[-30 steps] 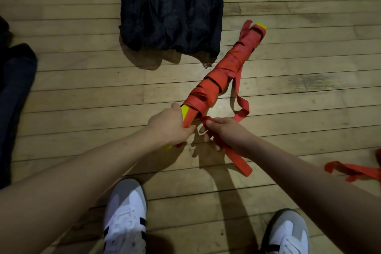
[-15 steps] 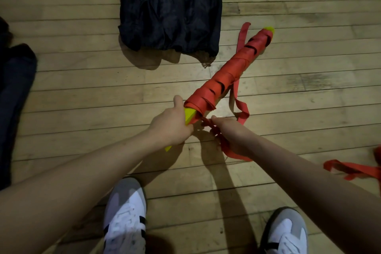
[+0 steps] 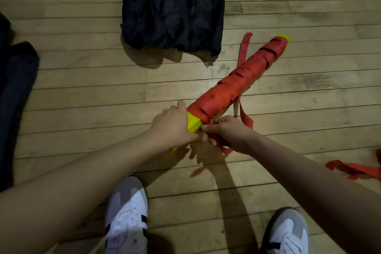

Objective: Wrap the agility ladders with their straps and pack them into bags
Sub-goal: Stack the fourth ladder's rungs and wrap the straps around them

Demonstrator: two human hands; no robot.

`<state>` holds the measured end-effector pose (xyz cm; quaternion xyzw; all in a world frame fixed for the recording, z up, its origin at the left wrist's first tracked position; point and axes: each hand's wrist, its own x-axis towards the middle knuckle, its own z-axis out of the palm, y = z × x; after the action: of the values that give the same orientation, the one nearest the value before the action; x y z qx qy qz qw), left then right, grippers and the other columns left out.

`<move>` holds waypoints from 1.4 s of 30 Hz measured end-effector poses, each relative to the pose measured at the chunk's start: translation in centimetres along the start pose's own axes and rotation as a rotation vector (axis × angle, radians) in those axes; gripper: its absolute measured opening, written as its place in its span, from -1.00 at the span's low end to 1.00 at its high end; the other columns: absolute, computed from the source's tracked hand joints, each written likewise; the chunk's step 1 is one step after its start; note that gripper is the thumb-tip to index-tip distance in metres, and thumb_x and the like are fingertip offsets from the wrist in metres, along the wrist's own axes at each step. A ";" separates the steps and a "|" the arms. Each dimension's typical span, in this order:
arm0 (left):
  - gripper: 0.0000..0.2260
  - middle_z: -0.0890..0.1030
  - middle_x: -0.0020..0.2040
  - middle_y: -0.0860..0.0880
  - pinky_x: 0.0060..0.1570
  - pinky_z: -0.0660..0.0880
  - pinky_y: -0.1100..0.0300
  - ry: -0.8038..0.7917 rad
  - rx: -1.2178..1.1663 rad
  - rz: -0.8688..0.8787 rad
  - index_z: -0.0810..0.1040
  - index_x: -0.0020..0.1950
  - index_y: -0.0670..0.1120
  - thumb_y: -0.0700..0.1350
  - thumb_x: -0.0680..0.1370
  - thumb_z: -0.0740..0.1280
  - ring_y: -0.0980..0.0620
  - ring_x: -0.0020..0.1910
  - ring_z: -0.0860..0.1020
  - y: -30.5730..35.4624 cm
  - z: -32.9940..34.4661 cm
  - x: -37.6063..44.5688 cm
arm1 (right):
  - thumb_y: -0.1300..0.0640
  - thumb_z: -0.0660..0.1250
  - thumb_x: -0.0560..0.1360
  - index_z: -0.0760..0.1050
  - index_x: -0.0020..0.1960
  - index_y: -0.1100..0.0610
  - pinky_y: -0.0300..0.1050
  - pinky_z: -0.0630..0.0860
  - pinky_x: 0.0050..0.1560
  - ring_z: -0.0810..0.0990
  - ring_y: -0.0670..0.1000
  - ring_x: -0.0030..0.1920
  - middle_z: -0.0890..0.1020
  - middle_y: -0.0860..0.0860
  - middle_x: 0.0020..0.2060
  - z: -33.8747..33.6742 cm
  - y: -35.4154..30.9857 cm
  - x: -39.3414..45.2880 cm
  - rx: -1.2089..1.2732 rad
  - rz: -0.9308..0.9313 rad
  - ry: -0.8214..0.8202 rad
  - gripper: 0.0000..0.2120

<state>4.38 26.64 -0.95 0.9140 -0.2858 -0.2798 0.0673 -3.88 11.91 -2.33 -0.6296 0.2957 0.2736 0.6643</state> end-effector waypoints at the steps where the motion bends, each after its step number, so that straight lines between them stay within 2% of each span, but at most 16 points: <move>1: -0.39 0.44 0.15 -0.12 -0.03 0.42 0.05 -0.011 0.031 -0.028 0.32 0.27 -0.12 0.20 0.40 0.43 -0.14 0.13 0.48 0.1 0.1 0.2 | 0.23 0.32 0.54 0.58 -0.32 0.19 -0.16 0.26 -0.42 0.39 0.01 -0.46 0.51 0.18 -0.42 0.0 -0.2 0.0 0.010 0.000 0.003 -0.74; 3: -0.42 0.37 0.21 -0.15 0.01 0.42 0.04 0.006 0.101 -0.046 0.32 0.32 -0.14 0.16 0.46 0.38 -0.16 0.17 0.45 0.1 0.3 0.4 | 0.26 0.31 0.54 0.54 -0.25 0.22 -0.24 0.33 -0.45 0.43 -0.02 -0.46 0.57 0.14 -0.39 0.1 -0.6 -0.1 0.055 0.005 0.021 -0.80; 4: -0.45 0.37 0.22 -0.16 -0.03 0.41 0.05 0.023 0.118 -0.055 0.29 0.33 -0.14 0.13 0.49 0.37 -0.17 0.15 0.47 0.0 0.2 0.8 | 0.27 0.29 0.55 0.52 -0.21 0.25 -0.28 0.35 -0.49 0.44 -0.04 -0.48 0.58 0.10 -0.42 0.1 -0.9 0.0 0.081 0.009 0.028 -0.84; 8: -0.55 0.54 0.12 -0.12 -0.19 0.35 0.11 0.034 0.180 -0.045 0.25 0.27 -0.13 0.06 0.54 0.33 -0.14 0.06 0.57 -0.2 0.5 1.5 | 0.26 0.29 0.56 0.53 -0.05 0.35 -0.30 0.34 -0.50 0.40 -0.05 -0.52 0.54 0.05 -0.49 0.6 -0.9 -0.1 0.052 -0.041 0.084 -0.86; 11: -0.59 0.53 0.10 -0.13 -0.21 0.35 0.11 0.045 0.198 -0.057 0.26 0.25 -0.14 0.01 0.54 0.32 -0.14 0.04 0.57 -0.3 0.6 1.8 | 0.23 0.30 0.56 0.53 -0.02 0.38 -0.29 0.33 -0.48 0.40 -0.06 -0.51 0.53 0.05 -0.50 0.9 -1.2 0.1 -0.002 -0.077 0.136 -0.82; 15: -0.54 0.52 0.07 -0.12 -0.22 0.34 0.11 0.060 0.173 -0.016 0.24 0.25 -0.13 0.13 0.54 0.30 -0.14 -0.01 0.56 -1.0 -0.2 2.1 | 0.23 0.28 0.57 0.51 -0.06 0.34 -0.30 0.36 -0.49 0.42 -0.06 -0.51 0.53 0.07 -0.48 1.3 -1.6 0.2 0.025 -0.098 0.132 -0.85; 17: -0.50 0.49 0.06 -0.13 -0.20 0.36 0.10 0.000 0.108 -0.003 0.22 0.27 -0.11 0.18 0.52 0.27 -0.13 -0.07 0.51 -1.0 -1.0 2.1 | 0.24 0.27 0.58 0.50 -0.07 0.33 -0.31 0.35 -0.50 0.41 -0.05 -0.51 0.53 0.08 -0.46 1.4 -1.6 0.1 0.040 -0.098 0.142 -0.85; 20: -0.45 0.43 0.19 -0.18 -0.10 0.39 0.07 -0.161 0.102 -0.052 0.19 0.38 -0.15 0.14 0.54 0.24 -0.18 0.10 0.50 -0.6 -1.9 2.3 | 0.25 0.27 0.57 0.52 -0.06 0.36 -0.31 0.35 -0.50 0.42 -0.06 -0.51 0.53 0.09 -0.45 1.3 -1.5 -0.1 0.049 -0.091 0.182 -0.84; 21: -0.45 0.45 0.19 -0.17 -0.11 0.39 0.07 -0.169 0.130 -0.040 0.21 0.38 -0.15 0.13 0.54 0.25 -0.17 0.12 0.51 -0.5 -2.0 2.3 | 0.25 0.28 0.57 0.52 -0.08 0.35 -0.30 0.35 -0.50 0.42 -0.07 -0.52 0.53 0.09 -0.47 1.2 -1.4 -0.1 0.055 -0.086 0.190 -0.85; 24: -0.49 0.48 0.01 -0.04 -0.20 0.36 0.12 -0.034 0.193 0.052 0.31 0.23 -0.09 0.20 0.46 0.35 -0.09 0.03 0.53 -0.7 -2.2 2.0 | 0.26 0.30 0.55 0.50 -0.22 0.28 -0.30 0.34 -0.49 0.42 -0.09 -0.54 0.53 0.07 -0.49 1.2 -1.0 -0.2 0.052 -0.077 0.204 -0.82; 27: -0.52 0.47 0.11 -0.08 -0.21 0.37 0.11 0.016 0.171 0.071 0.30 0.23 -0.06 0.15 0.46 0.35 -0.13 0.03 0.54 -0.5 -1.7 1.6 | 0.28 0.31 0.53 0.46 -0.30 0.22 -0.31 0.35 -0.50 0.43 -0.10 -0.55 0.54 0.06 -0.51 1.5 -0.7 -0.2 0.084 -0.085 0.233 -0.77; 30: -0.53 0.39 0.14 -0.14 -0.23 0.42 0.07 0.021 0.078 0.024 0.24 0.27 -0.09 0.04 0.50 0.36 -0.15 -0.05 0.55 0.3 -1.2 1.4 | 0.28 0.29 0.55 0.46 -0.26 0.23 -0.32 0.38 -0.48 0.45 -0.11 -0.53 0.54 0.06 -0.49 1.8 -0.9 -0.4 0.098 -0.098 0.255 -0.79; 33: -0.55 0.53 0.02 -0.11 -0.30 0.37 0.09 0.095 0.124 -0.010 0.17 0.28 -0.09 -0.10 0.52 0.34 -0.07 -0.21 0.47 0.0 -1.1 1.6 | 0.25 0.29 0.56 0.51 -0.19 0.25 -0.32 0.40 -0.42 0.47 -0.12 -0.49 0.57 0.06 -0.44 2.0 -1.2 -0.8 0.048 -0.116 0.223 -0.84; 35: -0.53 0.56 -0.01 -0.10 -0.32 0.36 0.11 0.123 0.166 -0.048 0.16 0.31 -0.09 -0.13 0.51 0.33 -0.05 -0.25 0.44 -0.7 -1.3 1.7 | 0.22 0.30 0.56 0.53 -0.16 0.26 -0.30 0.39 -0.38 0.48 -0.09 -0.45 0.59 0.06 -0.42 2.0 -1.3 -1.0 -0.016 -0.117 0.197 -0.85; 39: -0.56 0.54 0.02 -0.15 -0.30 0.33 0.09 0.126 0.138 -0.130 0.17 0.30 -0.11 -0.13 0.53 0.32 -0.11 -0.20 0.47 -1.5 -1.2 2.0 | 0.24 0.32 0.54 0.56 -0.05 0.26 -0.30 0.42 -0.38 0.51 -0.06 -0.42 0.63 0.06 -0.38 1.4 -1.5 -1.0 0.018 -0.071 0.138 -0.92; 42: -0.47 0.46 0.14 -0.22 -0.17 0.38 0.05 0.066 0.075 -0.146 0.10 0.40 -0.10 0.00 0.56 0.29 -0.17 -0.02 0.50 -1.4 -1.3 2.4 | 0.26 0.32 0.54 0.56 -0.01 0.24 -0.30 0.45 -0.39 0.54 -0.07 -0.42 0.63 0.06 -0.35 1.0 -1.5 -0.8 0.057 -0.038 0.112 -0.93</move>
<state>7.40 26.45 -1.42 0.9431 -0.2262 -0.2428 0.0219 -3.30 12.82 -0.72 -0.6302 0.3281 0.2169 0.6694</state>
